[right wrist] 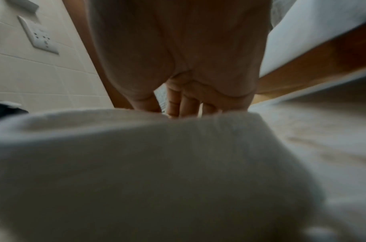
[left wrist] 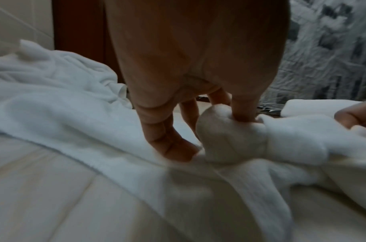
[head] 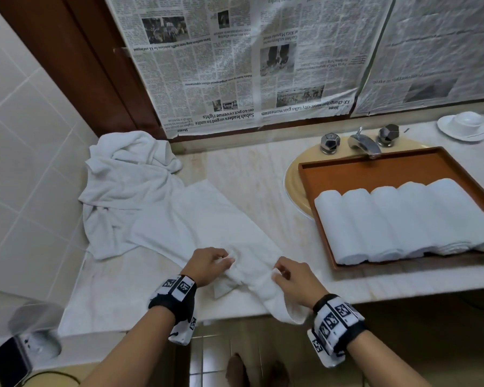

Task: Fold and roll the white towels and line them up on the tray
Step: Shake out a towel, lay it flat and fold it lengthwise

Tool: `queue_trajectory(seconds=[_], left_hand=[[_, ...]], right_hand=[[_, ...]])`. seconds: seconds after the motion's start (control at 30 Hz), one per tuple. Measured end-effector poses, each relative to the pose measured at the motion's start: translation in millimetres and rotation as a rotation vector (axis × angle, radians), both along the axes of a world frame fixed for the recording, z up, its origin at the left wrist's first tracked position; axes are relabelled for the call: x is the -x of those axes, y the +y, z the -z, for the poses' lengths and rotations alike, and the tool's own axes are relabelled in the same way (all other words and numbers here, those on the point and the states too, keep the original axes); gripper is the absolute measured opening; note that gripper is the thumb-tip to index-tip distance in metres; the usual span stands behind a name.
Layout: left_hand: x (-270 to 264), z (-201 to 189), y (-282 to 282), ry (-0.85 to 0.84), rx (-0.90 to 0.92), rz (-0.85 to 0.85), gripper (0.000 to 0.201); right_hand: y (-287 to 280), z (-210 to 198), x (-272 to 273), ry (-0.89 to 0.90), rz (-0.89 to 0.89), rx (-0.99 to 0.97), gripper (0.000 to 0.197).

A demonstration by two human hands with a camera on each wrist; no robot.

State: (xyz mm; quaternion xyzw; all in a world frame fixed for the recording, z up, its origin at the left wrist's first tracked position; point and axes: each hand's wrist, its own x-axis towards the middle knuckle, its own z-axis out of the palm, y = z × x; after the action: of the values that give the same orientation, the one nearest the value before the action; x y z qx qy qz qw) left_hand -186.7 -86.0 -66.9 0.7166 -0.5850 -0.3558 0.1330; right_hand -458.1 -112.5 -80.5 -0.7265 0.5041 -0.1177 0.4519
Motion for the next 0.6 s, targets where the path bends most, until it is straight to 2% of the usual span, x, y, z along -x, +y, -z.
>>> queue_trajectory(seconds=[0.1, 0.17, 0.23, 0.33, 0.43, 0.53, 0.6], left_hand=[[15, -6, 13, 0.015, -0.078, 0.155, 0.035], [20, -7, 18, 0.044, 0.003, 0.154, 0.037], [19, 0, 20, -0.012, 0.14, 0.093, 0.043], [17, 8, 23, -0.069, 0.097, 0.09, 0.048], [24, 6, 32, -0.1, 0.069, 0.101, 0.061], [32, 1, 49, -0.162, 0.035, 0.154, 0.048], [34, -1, 67, -0.103, -0.038, 0.211, 0.037]], right_hand=[[20, -8, 23, -0.011, -0.023, -0.034, 0.012], [23, -11, 28, -0.035, 0.004, 0.002, 0.002], [17, -12, 21, -0.066, 0.004, 0.031, 0.019], [8, -11, 1, -0.038, -0.056, -0.051, 0.03], [13, -11, -11, 0.039, -0.125, -0.086, 0.005], [38, -12, -6, 0.07, -0.155, -0.097, 0.009], [62, -8, 5, 0.088, -0.214, -0.148, 0.009]])
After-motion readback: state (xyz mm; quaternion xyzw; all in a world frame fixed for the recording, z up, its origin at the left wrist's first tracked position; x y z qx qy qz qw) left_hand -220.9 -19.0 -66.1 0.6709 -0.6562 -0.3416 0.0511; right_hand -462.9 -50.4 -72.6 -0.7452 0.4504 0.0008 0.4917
